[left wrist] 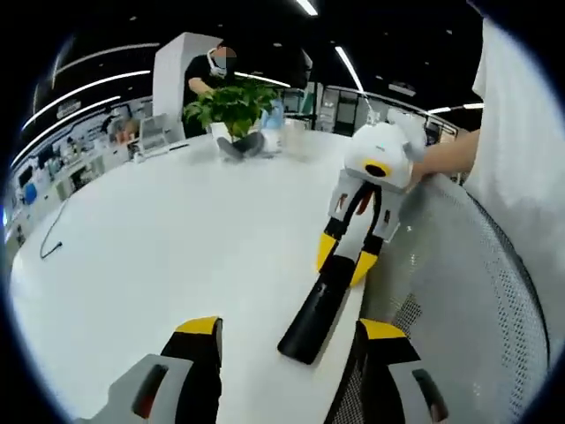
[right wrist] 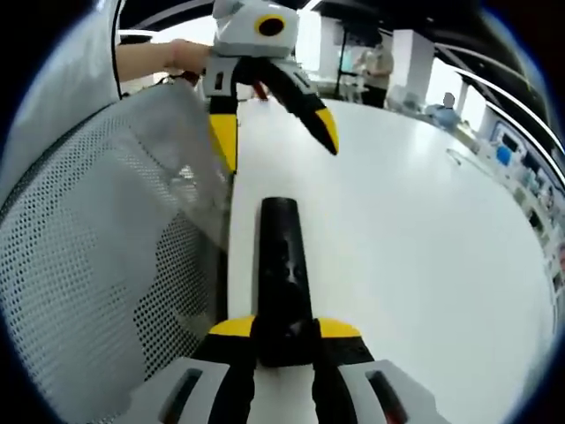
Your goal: Press the specified remote control buttons in sequence, fully releasing each button before pressing the next.
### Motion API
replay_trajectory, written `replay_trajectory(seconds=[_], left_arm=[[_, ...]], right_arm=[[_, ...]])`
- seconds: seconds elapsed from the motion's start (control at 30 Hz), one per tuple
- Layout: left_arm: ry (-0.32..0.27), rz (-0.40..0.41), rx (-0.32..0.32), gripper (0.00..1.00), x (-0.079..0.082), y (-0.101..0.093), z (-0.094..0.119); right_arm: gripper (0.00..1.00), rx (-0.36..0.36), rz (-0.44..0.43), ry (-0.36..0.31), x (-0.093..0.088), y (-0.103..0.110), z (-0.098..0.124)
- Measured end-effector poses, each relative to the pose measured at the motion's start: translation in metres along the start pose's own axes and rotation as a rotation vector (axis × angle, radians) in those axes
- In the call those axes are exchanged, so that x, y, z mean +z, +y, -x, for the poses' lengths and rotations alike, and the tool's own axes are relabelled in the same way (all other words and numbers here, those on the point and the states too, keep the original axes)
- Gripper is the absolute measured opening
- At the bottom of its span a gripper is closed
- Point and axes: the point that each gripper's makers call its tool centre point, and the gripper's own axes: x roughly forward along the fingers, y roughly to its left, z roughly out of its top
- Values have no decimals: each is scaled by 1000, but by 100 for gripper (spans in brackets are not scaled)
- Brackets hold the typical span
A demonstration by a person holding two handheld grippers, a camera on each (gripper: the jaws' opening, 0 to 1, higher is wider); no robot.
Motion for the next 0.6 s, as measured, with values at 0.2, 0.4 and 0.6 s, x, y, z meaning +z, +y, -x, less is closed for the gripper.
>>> replay_trajectory(seconds=[0.2, 0.4, 0.6], left_arm=[[-183, 54, 147, 89, 27, 17, 28], [-302, 124, 258, 100, 34, 29, 48], [-621, 150, 400, 100, 69, 39, 91]], right_arm=[[21, -1, -1, 1, 0, 0, 0], [21, -2, -3, 1, 0, 0, 0], [21, -4, -2, 0, 0, 0, 0]])
